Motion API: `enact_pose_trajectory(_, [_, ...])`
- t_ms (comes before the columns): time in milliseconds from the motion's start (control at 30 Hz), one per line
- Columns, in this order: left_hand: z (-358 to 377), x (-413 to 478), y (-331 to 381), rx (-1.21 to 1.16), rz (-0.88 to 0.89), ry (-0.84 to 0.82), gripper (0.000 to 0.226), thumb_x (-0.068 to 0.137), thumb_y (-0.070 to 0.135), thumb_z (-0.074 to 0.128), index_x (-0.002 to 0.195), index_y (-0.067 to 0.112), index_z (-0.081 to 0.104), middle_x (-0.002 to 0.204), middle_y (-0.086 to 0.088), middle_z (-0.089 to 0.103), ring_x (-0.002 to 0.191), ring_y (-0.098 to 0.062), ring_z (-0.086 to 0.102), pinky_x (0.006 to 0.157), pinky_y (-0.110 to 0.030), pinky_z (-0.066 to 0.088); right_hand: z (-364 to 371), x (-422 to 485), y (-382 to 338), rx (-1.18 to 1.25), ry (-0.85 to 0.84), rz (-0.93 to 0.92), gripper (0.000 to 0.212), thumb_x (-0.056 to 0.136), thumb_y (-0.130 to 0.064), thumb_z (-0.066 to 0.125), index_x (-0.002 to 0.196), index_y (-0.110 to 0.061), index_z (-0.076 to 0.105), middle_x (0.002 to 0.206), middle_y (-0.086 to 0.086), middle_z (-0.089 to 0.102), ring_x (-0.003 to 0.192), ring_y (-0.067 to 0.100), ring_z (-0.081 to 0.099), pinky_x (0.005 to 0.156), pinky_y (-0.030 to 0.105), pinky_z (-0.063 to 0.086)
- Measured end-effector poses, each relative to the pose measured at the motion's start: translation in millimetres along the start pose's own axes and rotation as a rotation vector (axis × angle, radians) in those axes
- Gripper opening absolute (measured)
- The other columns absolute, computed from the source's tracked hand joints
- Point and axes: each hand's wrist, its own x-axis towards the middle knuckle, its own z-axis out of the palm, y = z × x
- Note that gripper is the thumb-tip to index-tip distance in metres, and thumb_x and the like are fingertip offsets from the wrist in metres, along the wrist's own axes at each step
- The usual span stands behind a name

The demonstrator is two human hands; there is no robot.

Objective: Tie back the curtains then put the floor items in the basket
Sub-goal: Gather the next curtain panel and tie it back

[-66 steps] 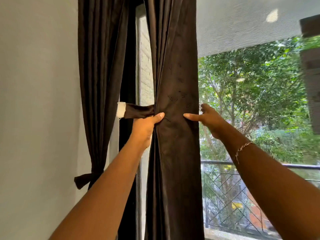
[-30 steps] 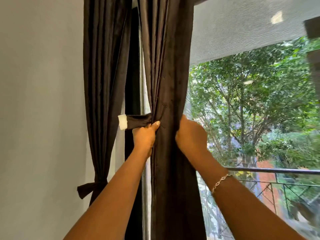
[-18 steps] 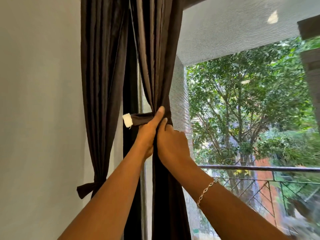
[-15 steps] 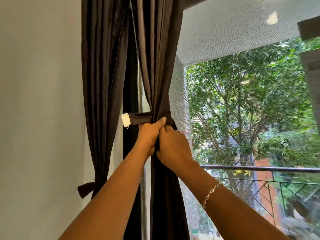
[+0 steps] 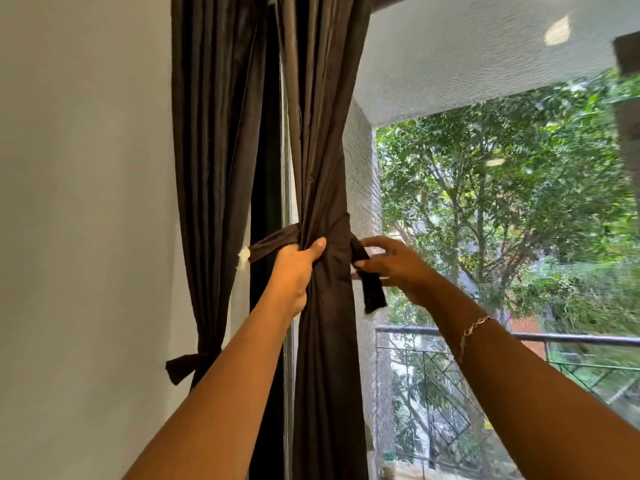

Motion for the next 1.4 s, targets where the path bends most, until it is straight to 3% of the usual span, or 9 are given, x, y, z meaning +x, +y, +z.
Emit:
enact_pose_trajectory(200, [-1,0,-13,0.174,0.262,0.054,0.049,0.092,0.002,0.05,0.138,0.01,0.037,0.13,0.0,0.049,0.126,-0.021,0.047,0.102,-0.028,0.039,-17,-14,-1,0.292,-0.017,-0.117,0.011,0.09,0.0,0.048,0.093,-0.004,0.058,0.057,0.008,0.067,0.06,0.02,0.069,0.056,0.024,0.054])
enact_pose_trajectory(367, [2,-6,-28,0.347,0.505,0.091,0.061,0.09,0.0,0.052,0.144,0.008,0.024,0.143,-0.007,0.04,0.133,-0.02,0.039,0.113,-0.035,0.03,-12,-27,-9,0.587,-0.232,-0.127,0.048,0.076,0.018,0.028,0.105,-0.003,0.06,0.097,0.008,0.072,0.09,0.019,0.07,0.072,0.03,0.057])
enact_pose_trajectory(500, [4,-18,-38,0.503,0.75,0.186,0.049,0.089,-0.003,0.052,0.135,-0.001,0.039,0.132,-0.014,0.051,0.125,-0.022,0.048,0.104,-0.017,0.032,4,-25,-14,0.644,-0.175,-0.176,0.056,0.069,0.027,0.03,0.102,-0.008,0.058,0.086,-0.003,0.074,0.077,0.011,0.07,0.061,0.023,0.056])
enact_pose_trajectory(700, [-2,-25,-43,0.857,0.95,0.101,0.06,0.083,-0.014,0.048,0.139,0.005,0.038,0.142,-0.021,0.039,0.122,-0.031,0.051,0.099,-0.02,0.039,20,-24,-20,0.627,-0.145,-0.176,0.02,0.067,-0.025,0.065,0.087,-0.021,0.066,0.081,-0.007,0.072,0.08,0.008,0.068,0.072,0.034,0.056])
enact_pose_trajectory(867, [-11,-27,-42,1.051,0.959,0.035,0.071,0.075,-0.022,0.053,0.137,0.012,0.043,0.143,-0.028,0.035,0.111,-0.041,0.058,0.069,-0.042,0.059,18,-23,-27,0.761,-0.197,-0.099,0.056,0.072,-0.057,0.051,0.106,-0.013,0.062,0.097,-0.002,0.071,0.097,0.016,0.066,0.074,0.038,0.054])
enact_pose_trajectory(1000, [-14,-28,-39,1.092,0.962,0.012,0.062,0.079,-0.016,0.054,0.134,0.011,0.047,0.143,-0.03,0.033,0.119,-0.044,0.051,0.075,-0.048,0.057,21,-28,-25,0.663,-0.241,-0.214,0.026,0.078,-0.02,0.059,0.104,-0.013,0.06,0.097,-0.002,0.07,0.094,0.013,0.068,0.08,0.037,0.055])
enact_pose_trajectory(1100, [-17,-27,-34,1.189,1.054,0.053,0.051,0.081,-0.003,0.061,0.129,0.013,0.055,0.145,-0.026,0.033,0.126,-0.042,0.044,0.086,-0.047,0.052,25,-27,-20,0.46,-0.134,-0.303,0.045,0.079,0.019,0.048,0.104,-0.016,0.058,0.102,-0.002,0.064,0.089,0.009,0.066,0.074,0.025,0.057])
enact_pose_trajectory(1267, [-22,-24,-17,1.332,1.286,-0.08,0.039,0.079,0.012,0.05,0.115,0.008,0.065,0.124,-0.005,0.062,0.122,-0.031,0.051,0.086,-0.043,0.045,18,-25,-14,0.418,-0.052,-0.306,0.062,0.077,0.027,0.031,0.102,-0.024,0.058,0.102,-0.006,0.064,0.09,0.012,0.065,0.072,0.03,0.058])
enact_pose_trajectory(1400, [-1,-27,1,1.005,0.821,-0.127,0.033,0.09,0.026,0.039,0.094,0.009,0.066,0.093,-0.006,0.067,0.107,-0.024,0.049,0.086,-0.04,0.042,17,-29,-7,0.258,-0.03,-0.388,0.065,0.072,0.022,0.036,0.1,-0.033,0.058,0.095,-0.021,0.067,0.096,0.004,0.063,0.075,0.025,0.057])
